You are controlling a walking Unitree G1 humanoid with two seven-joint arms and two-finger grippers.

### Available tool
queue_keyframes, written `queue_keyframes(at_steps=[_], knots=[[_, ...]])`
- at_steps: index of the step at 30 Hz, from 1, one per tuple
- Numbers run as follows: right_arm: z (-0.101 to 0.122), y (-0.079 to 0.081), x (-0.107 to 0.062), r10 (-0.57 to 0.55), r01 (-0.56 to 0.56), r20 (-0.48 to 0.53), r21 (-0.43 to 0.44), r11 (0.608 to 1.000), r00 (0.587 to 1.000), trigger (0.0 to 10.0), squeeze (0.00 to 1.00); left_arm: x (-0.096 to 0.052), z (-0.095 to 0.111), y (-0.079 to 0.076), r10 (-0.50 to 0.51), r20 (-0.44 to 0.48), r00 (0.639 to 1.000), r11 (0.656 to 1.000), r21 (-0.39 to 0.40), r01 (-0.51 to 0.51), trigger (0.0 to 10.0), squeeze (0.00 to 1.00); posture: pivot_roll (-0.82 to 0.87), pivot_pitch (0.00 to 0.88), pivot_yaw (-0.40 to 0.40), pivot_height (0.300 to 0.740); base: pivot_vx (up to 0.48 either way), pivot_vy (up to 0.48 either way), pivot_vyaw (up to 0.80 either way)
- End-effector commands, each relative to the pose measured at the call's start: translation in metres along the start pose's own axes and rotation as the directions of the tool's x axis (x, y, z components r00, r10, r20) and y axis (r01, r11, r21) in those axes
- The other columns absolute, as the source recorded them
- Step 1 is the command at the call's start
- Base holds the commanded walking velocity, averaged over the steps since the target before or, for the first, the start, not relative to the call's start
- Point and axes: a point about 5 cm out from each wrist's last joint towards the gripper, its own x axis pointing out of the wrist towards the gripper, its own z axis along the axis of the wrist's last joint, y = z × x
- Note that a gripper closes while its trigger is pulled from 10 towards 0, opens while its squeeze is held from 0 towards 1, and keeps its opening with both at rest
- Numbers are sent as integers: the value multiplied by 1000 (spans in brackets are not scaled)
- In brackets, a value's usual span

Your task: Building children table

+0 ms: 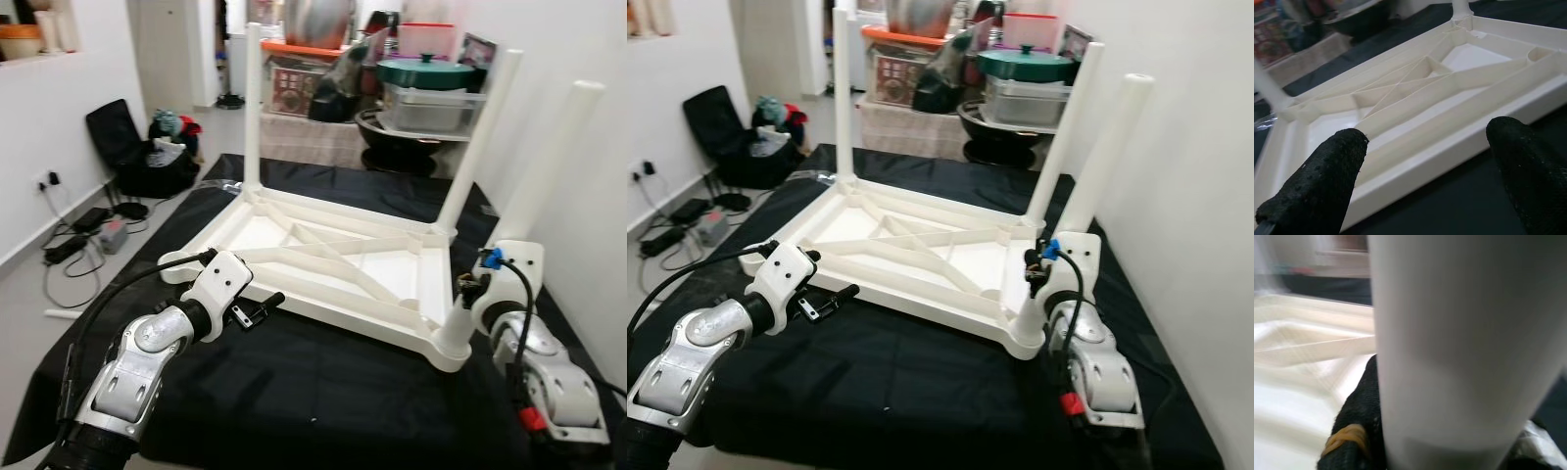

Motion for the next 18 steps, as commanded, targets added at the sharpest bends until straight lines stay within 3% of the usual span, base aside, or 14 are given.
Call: queue_keyframes(at_steps=[1, 2, 3, 4, 5, 6, 7, 8, 9, 12, 15, 16, 17, 18], knots=[[3, 52, -9, 382, -384, 48, 52, 922, 923, 10000, 1000, 6, 2, -6, -35, 1, 999, 999, 10, 35, 10000, 0, 75, 0, -86, 740, 0, 0, 0], [3, 52, -9, 382, -384, 48, 52, 922, 923, 10000, 1000, 6, 2, -6, -35, 1, 999, 999, 10, 35, 10000, 0, 75, 0, -86, 740, 0, 0, 0], [10, 58, -13, 440, -446, 87, 68, 893, 894, 10000, 1000, 6, 2, -6, -37, 3, 999, 999, 11, 36, 10000, 0, 76, 0, -86, 740, 0, 0, 0], [20, 65, -22, 534, -543, 130, 50, 838, 836, 10000, 1000, 6, 3, -5, -36, 4, 999, 999, 12, 36, 10000, 0, 77, 0, -87, 740, 0, 0, 0], [20, 65, -22, 534, -543, 130, 50, 838, 836, 10000, 1000, 6, 3, -5, -36, 4, 999, 999, 12, 36, 10000, 0, 77, 0, -87, 740, 0, 0, 0], [32, 76, -39, 679, -686, 149, -9, 728, 719, 10000, 694, 6, 3, -3, -37, 4, 999, 999, 13, 37, 10000, 0, 74, 0, -85, 740, 0, 0, 0], [32, 76, -39, 679, -686, 149, -9, 728, 719, 10000, 694, 6, 3, -3, -37, 4, 999, 999, 13, 37, 10000, 0, 74, 0, -85, 740, 0, 0, 0], [35, 78, -45, 731, -732, 126, -49, 680, 671, 10000, 0, 6, 2, -3, -38, 3, 999, 999, 13, 38, 10000, 0, 74, 0, -85, 740, 0, 0, 0], [34, 76, -47, 751, -744, 92, -102, 660, 654, 10000, 0, 6, 2, -3, -42, 2, 999, 999, 13, 42, 10000, 0, 74, 0, -86, 740, 0, 0, 0], [34, 70, -44, 754, -740, 58, -155, 655, 655, 10000, 0, 6, 2, -3, -46, 3, 999, 999, 14, 46, 10000, 0, 74, 0, -86, 740, 0, 0, 0], [32, 65, -39, 760, -745, 47, -162, 647, 649, 10000, 0, 5, 2, -3, -43, 3, 999, 999, 17, 43, 10000, 0, 89, 0, -97, 740, 0, 0, 0], [29, 63, -36, 754, -741, 42, -155, 653, 655, 2784, 0, 5, 2, -2, -41, 2, 999, 999, 17, 41, 10000, 0, 89, 0, -97, 740, 0, 0, 0], [29, 63, -36, 754, -741, 42, -155, 653, 655, 2784, 0, 5, 2, -2, -41, 2, 999, 999, 17, 41, 10000, 0, 89, 0, -97, 740, 0, 0, 0], [21, 57, -27, 711, -702, 14, -151, 696, 703, 0, 0, 4, 1, -1, -36, -2, 999, 999, 20, 36, 10000, 0, 97, 0, -101, 740, 0, 0, 0]])
